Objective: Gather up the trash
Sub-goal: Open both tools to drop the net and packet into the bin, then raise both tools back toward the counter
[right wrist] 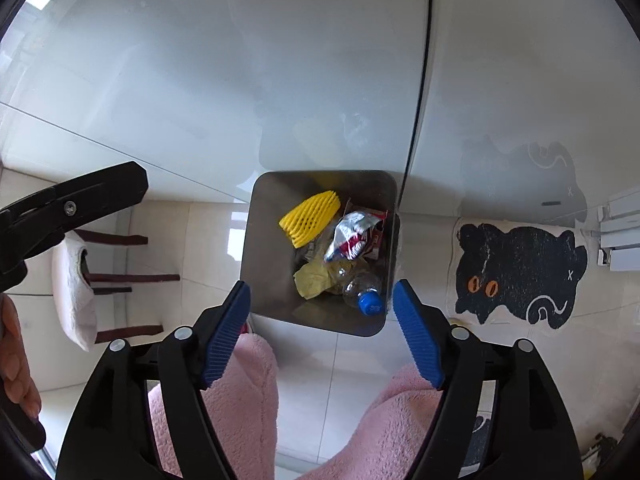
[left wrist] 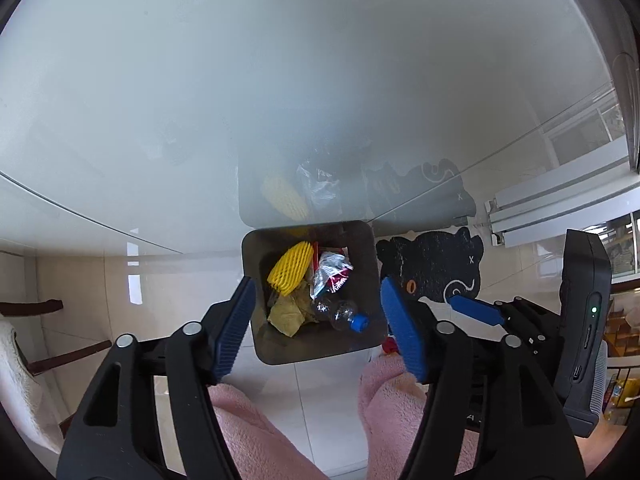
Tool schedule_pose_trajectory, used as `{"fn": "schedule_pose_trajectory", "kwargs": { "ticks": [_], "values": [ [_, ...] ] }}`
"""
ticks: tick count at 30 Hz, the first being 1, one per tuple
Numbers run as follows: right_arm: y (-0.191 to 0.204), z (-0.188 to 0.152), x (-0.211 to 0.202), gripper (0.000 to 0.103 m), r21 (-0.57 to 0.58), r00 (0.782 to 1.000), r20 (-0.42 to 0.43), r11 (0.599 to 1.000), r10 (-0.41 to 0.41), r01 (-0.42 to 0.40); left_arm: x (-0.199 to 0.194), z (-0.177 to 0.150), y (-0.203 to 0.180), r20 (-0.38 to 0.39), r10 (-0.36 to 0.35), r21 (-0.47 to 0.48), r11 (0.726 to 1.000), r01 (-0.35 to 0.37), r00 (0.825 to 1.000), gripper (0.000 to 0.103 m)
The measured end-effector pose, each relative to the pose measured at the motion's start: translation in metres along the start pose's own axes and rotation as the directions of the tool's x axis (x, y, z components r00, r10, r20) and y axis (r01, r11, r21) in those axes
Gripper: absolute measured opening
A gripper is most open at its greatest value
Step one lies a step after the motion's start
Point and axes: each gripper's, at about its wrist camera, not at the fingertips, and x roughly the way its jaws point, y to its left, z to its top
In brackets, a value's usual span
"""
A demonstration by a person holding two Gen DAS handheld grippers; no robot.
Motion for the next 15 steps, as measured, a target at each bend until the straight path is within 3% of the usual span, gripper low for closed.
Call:
{"fn": "schedule_pose_trajectory", "kwargs": {
  "ticks": [4,8,12,15],
  "values": [
    [-0.005,-0.004,-0.015,0.089,-0.006,1.000,0.006,1.000,-0.001,0.001,-0.020,0.001,-0.003,0.036,0.026,0.013,1.000,-0.026,0.999,0.085],
    [-0.001,-0.007,-0.052,0.093,-0.030,0.998,0.049,0.999,0.030,-0.028,-0.052,0.003,-0.004,0.088,0.036,0.008,0.999,-0.036,0.996,0.091],
    [0.010,-0.006,-0.109,0.095,-0.100,0.989,0.139,0.994,0.052,-0.038,-0.094,0.003,-0.013,0.160,0.045,0.029,0.998,-0.050,0.986,0.095],
    [0.017,-0.004,-0.157,0.099,-0.137,0.969,0.231,0.989,0.088,-0.057,-0.133,0.003,-0.023,0.225,0.045,0.062,0.996,-0.060,0.973,0.095]
  ]
}}
